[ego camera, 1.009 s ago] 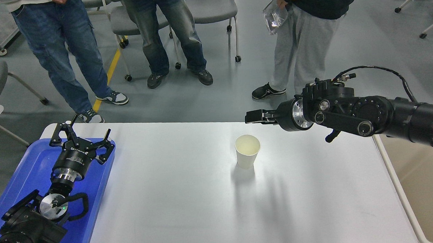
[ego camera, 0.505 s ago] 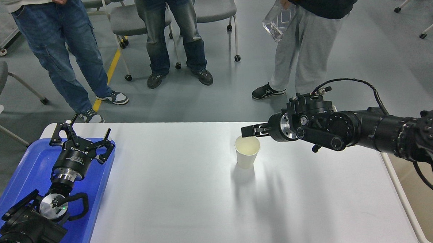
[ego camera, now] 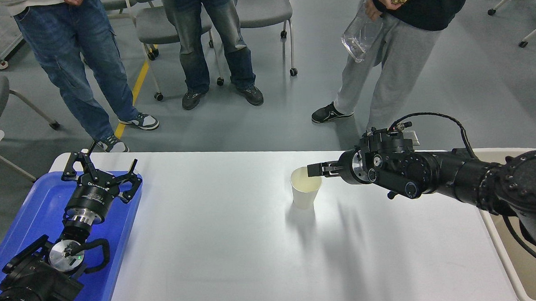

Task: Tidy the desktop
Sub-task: 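Close the right gripper around the white paper cup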

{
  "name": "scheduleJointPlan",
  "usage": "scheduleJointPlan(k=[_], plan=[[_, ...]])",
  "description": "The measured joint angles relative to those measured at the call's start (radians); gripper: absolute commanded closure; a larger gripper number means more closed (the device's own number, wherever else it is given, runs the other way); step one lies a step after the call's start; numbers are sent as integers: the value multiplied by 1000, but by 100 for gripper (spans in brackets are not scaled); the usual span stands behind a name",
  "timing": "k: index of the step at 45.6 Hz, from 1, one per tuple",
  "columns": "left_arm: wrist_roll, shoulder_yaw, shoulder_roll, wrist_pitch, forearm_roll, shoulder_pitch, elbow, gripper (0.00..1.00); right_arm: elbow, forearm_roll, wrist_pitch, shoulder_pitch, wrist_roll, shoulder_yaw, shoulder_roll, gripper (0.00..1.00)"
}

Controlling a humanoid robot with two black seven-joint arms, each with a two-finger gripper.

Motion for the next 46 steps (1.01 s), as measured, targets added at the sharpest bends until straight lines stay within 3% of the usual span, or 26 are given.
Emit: scheduleJointPlan(k=[16,22,29,33,35,46], plan=[[0,0,0,0,0,0,0,0,-20,3,-16,-41,16,9,18,7],[0,0,0,0,0,0,0,0,-36,4,-23,-56,22,12,34,15],[0,0,0,0,0,0,0,0,-49,5,-32,-69,31,13,45,39],[0,0,0,0,0,0,0,0,-54,6,-37,-74,33,11,48,69],[0,0,0,0,0,0,0,0,-56,6,-38,-76,34,8,49,100],[0,0,0,0,0,0,0,0,-61,7,-41,-81,37,0,53,100]])
